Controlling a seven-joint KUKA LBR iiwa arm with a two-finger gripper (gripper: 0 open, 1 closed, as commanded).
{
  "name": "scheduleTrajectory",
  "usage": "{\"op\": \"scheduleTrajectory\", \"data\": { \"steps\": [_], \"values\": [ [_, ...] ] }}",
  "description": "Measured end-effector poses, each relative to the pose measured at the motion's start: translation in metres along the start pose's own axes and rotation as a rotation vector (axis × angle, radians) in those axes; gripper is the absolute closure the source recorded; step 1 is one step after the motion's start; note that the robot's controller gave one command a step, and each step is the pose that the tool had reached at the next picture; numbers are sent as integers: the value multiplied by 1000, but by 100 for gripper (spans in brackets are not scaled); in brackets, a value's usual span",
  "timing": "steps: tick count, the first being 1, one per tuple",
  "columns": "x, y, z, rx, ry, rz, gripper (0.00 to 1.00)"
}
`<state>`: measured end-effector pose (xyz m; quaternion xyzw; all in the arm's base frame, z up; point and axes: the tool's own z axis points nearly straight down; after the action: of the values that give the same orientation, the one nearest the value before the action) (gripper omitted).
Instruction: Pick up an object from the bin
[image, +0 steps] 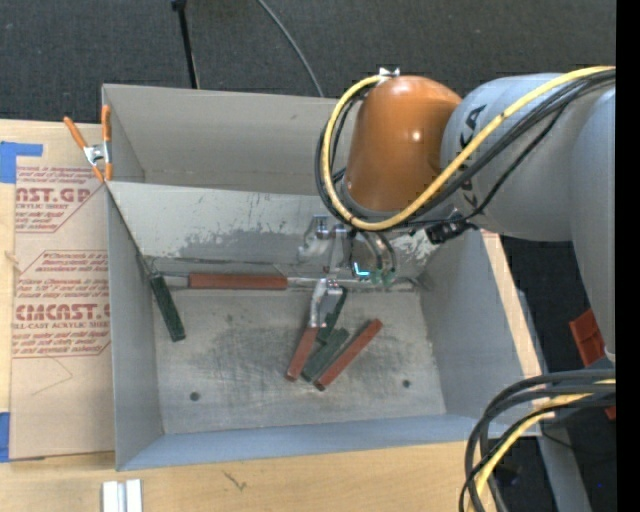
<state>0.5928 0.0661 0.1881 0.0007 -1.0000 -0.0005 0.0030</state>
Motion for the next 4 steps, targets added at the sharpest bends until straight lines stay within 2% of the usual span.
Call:
{"op": "scheduleTrajectory", "data": {
  "steps": [1,2,3,4],
  "values": [
    [0,0,-2,0,-1,0,0],
    [6,11,19,2,-18,-85,0],
    [51,-15,110,-1,-22,-327,100],
    [51,-15,110,-1,-22,-327,100]
  ]
}}
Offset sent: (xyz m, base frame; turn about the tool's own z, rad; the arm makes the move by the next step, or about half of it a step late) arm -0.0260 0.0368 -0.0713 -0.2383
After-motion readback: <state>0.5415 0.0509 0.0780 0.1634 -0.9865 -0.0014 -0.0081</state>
